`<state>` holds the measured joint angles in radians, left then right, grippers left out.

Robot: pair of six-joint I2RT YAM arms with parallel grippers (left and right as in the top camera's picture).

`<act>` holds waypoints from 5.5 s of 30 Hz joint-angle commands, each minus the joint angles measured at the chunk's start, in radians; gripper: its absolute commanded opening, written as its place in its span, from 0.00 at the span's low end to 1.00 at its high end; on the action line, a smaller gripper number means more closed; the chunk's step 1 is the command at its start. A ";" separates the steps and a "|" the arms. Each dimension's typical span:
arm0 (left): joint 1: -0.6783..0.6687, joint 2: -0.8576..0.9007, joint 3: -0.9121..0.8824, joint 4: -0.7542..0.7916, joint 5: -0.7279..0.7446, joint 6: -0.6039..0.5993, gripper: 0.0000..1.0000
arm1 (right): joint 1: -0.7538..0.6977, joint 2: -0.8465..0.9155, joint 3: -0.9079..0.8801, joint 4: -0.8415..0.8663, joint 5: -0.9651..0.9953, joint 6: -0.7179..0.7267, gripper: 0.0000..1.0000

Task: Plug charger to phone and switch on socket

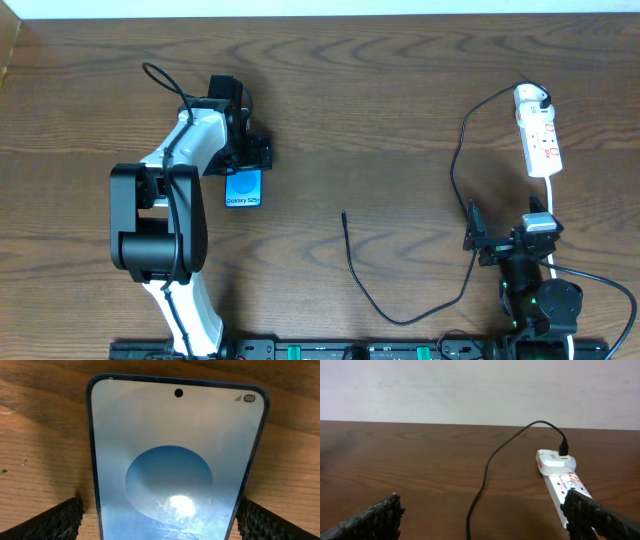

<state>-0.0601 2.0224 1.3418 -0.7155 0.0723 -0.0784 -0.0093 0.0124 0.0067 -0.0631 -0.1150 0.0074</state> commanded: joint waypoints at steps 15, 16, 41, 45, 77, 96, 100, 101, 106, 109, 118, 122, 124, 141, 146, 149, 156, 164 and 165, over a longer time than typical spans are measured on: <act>0.003 0.011 0.020 -0.001 -0.002 -0.001 0.98 | 0.009 -0.006 -0.001 -0.004 0.004 0.003 0.99; 0.003 0.011 0.020 -0.001 -0.002 -0.001 0.98 | 0.009 -0.006 -0.001 -0.004 0.004 0.003 0.99; 0.003 0.011 0.014 0.000 -0.002 0.014 0.98 | 0.009 -0.006 -0.001 -0.004 0.004 0.003 0.99; 0.003 0.011 0.010 0.000 -0.002 0.014 0.99 | 0.009 -0.006 -0.001 -0.004 0.004 0.003 0.99; 0.003 0.011 0.008 0.003 -0.002 0.014 0.90 | 0.009 -0.006 -0.001 -0.004 0.004 0.003 0.99; 0.003 0.011 0.008 0.003 -0.001 0.014 0.87 | 0.009 -0.006 -0.001 -0.004 0.004 0.003 0.99; 0.003 0.011 0.008 0.003 -0.002 0.014 0.85 | 0.009 -0.006 -0.001 -0.004 0.004 0.003 0.99; 0.003 0.011 0.008 0.003 -0.002 0.014 0.84 | 0.009 -0.006 -0.001 -0.004 0.004 0.003 0.99; 0.003 0.011 0.008 0.003 -0.002 0.014 0.82 | 0.009 -0.006 -0.001 -0.004 0.004 0.003 0.99; 0.003 0.011 0.008 0.003 -0.002 0.014 0.82 | 0.009 -0.006 -0.001 -0.004 0.004 0.003 0.99; 0.003 0.011 0.008 0.003 -0.002 0.014 0.81 | 0.009 -0.006 -0.001 -0.004 0.004 0.003 0.99; 0.003 0.011 0.008 0.003 -0.002 0.014 0.76 | 0.009 -0.006 -0.001 -0.004 0.004 0.003 0.99; 0.003 0.011 0.008 0.003 -0.002 0.014 0.75 | 0.009 -0.006 -0.001 -0.004 0.004 0.003 0.99; 0.003 0.011 0.008 0.003 -0.002 0.014 0.55 | 0.009 -0.006 -0.001 -0.004 0.004 0.003 0.99; 0.003 0.011 0.008 0.004 -0.002 0.014 0.38 | 0.009 -0.006 -0.001 -0.004 0.004 0.003 0.99; 0.003 0.011 0.008 0.003 -0.002 0.014 0.29 | 0.009 -0.006 -0.001 -0.004 0.004 0.003 0.99; 0.003 0.011 0.008 0.003 -0.002 0.014 0.07 | 0.009 -0.006 -0.001 -0.004 0.004 0.003 0.99; 0.003 0.010 0.013 -0.001 -0.002 0.014 0.07 | 0.009 -0.006 -0.001 -0.004 0.004 0.003 0.99; 0.003 0.009 0.013 -0.002 -0.002 0.014 0.08 | 0.009 -0.006 -0.001 -0.004 0.004 0.003 0.99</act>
<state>-0.0601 2.0224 1.3422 -0.7097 0.0723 -0.0704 -0.0093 0.0124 0.0067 -0.0631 -0.1146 0.0074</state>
